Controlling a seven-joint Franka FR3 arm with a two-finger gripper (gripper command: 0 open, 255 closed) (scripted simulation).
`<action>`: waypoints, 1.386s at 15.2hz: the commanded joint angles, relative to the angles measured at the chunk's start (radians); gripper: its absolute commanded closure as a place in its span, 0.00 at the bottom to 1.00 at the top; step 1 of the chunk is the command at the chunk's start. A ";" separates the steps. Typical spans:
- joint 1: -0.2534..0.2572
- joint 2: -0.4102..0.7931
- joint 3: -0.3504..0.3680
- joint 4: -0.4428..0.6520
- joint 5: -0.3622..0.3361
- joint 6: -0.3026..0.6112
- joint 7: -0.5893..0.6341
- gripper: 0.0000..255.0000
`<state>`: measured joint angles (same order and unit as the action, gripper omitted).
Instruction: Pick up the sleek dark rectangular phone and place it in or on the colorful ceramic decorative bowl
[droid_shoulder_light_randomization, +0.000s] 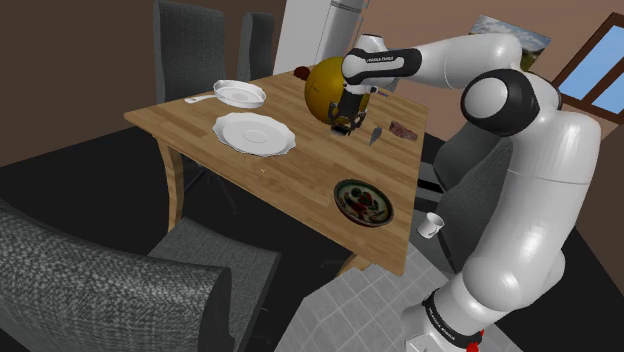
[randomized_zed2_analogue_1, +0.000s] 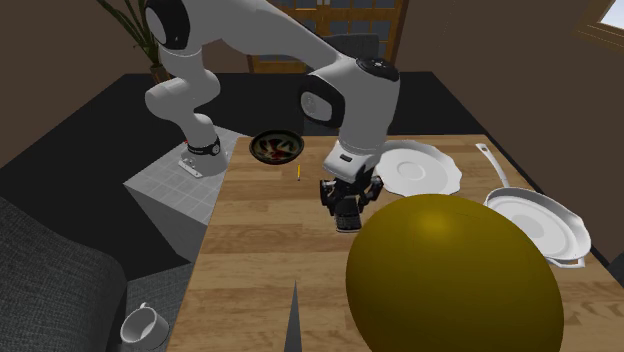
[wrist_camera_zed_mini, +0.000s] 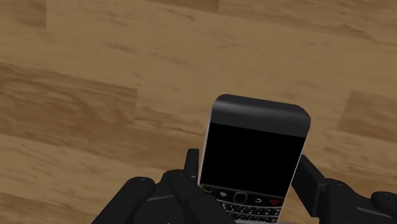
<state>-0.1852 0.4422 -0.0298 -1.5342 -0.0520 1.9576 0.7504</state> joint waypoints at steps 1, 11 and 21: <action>0.001 -0.008 0.000 0.015 0.000 -0.023 0.000 1.00; 0.007 -0.073 0.002 0.031 -0.001 -0.104 0.003 1.00; 0.056 -0.463 0.034 -0.490 -0.012 0.021 0.094 1.00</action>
<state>-0.1319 0.0161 0.0018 -1.9718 -0.0639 1.9631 0.8374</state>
